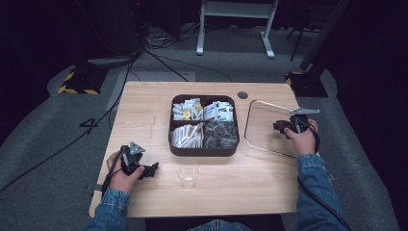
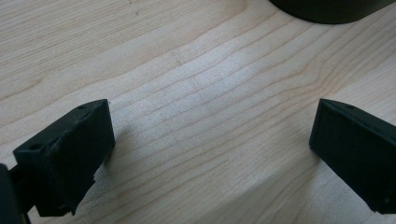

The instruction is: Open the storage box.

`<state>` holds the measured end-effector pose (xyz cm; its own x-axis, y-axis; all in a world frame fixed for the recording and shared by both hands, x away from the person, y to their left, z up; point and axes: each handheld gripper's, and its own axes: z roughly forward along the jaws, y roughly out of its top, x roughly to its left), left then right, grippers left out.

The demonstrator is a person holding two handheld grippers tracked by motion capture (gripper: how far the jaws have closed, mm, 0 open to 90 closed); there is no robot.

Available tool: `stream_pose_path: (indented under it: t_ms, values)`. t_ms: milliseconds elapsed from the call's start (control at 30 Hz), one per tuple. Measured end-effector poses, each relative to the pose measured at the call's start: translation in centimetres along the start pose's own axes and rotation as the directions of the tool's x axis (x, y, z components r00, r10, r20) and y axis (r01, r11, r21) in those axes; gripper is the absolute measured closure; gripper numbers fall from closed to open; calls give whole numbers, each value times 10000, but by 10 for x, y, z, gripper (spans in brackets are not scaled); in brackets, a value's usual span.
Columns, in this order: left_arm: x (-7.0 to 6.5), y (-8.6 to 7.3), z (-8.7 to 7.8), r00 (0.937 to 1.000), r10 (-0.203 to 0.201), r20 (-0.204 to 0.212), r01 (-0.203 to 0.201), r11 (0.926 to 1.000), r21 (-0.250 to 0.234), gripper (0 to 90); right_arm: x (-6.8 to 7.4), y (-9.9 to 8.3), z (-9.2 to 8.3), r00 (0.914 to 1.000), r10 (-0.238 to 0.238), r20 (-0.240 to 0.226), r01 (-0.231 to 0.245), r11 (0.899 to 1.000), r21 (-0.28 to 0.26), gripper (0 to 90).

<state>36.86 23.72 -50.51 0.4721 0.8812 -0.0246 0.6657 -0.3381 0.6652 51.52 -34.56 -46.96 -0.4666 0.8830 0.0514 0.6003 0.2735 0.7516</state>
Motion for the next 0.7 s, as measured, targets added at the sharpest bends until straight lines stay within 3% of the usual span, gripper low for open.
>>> stream_pose_path:
  t_ms: [700]
  values:
    - [0,0,0,10000,10,27,-10,10000,-7,4,-5,-10,14,9995,251,213,-260,9987,446,586]
